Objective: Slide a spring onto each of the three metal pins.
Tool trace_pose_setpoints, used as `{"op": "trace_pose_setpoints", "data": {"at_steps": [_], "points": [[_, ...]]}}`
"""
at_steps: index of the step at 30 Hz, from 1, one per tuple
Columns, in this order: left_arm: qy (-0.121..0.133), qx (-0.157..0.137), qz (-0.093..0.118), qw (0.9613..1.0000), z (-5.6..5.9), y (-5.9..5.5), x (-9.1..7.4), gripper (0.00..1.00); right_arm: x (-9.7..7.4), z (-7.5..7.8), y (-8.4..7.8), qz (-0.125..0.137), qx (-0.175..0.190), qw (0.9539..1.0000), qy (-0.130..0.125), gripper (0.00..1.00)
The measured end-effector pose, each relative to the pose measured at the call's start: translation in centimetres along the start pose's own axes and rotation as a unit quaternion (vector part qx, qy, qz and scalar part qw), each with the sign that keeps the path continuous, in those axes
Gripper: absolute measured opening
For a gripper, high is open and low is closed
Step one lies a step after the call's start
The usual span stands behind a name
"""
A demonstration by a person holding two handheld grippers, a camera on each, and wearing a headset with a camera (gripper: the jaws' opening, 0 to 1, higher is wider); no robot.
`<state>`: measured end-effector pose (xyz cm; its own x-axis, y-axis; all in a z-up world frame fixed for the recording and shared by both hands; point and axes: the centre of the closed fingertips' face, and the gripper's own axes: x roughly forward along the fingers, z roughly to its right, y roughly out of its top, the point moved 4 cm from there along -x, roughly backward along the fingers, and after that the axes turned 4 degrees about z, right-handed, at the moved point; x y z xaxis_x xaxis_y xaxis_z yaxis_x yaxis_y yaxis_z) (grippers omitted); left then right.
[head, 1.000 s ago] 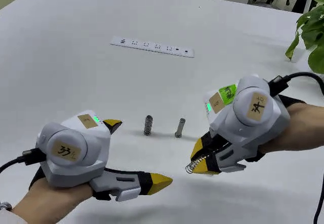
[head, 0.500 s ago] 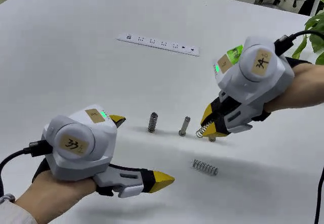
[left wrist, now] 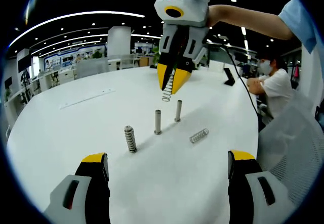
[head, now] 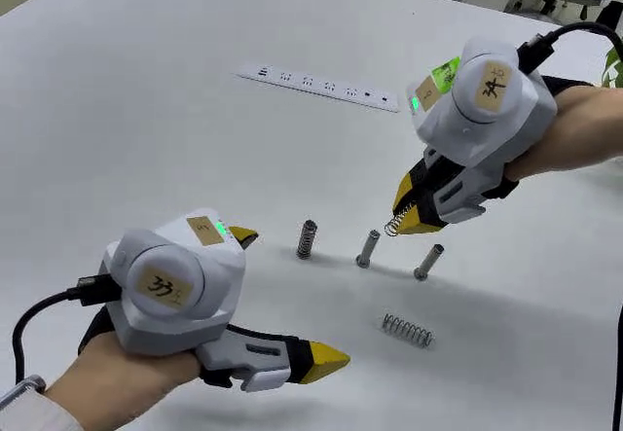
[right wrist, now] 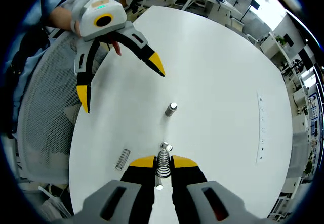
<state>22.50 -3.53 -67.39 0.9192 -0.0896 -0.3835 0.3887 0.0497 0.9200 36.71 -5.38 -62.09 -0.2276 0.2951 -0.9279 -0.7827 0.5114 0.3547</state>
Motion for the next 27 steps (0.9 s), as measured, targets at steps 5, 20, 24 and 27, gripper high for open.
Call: {"op": "trace_pose_setpoints", "data": {"at_steps": [5,20,24,27], "points": [[-0.002,-0.002,0.001,1.0000,0.0,0.0,0.0,1.00,0.3,0.4,-0.1,-0.013,-0.006,0.9999,0.006,0.12],[-0.007,-0.004,0.002,1.0000,0.2,0.0,0.0,1.00,1.7,0.7,0.3,-0.028,-0.016,0.9992,0.024,0.12],[-0.009,-0.005,0.001,0.9999,0.3,0.0,0.1,1.00,2.1,0.7,0.1,-0.036,-0.021,0.9988,0.027,0.12],[-0.010,-0.006,0.000,0.9999,0.3,0.0,0.1,1.00,2.2,0.8,0.1,-0.037,-0.024,0.9986,0.029,0.12]]}}
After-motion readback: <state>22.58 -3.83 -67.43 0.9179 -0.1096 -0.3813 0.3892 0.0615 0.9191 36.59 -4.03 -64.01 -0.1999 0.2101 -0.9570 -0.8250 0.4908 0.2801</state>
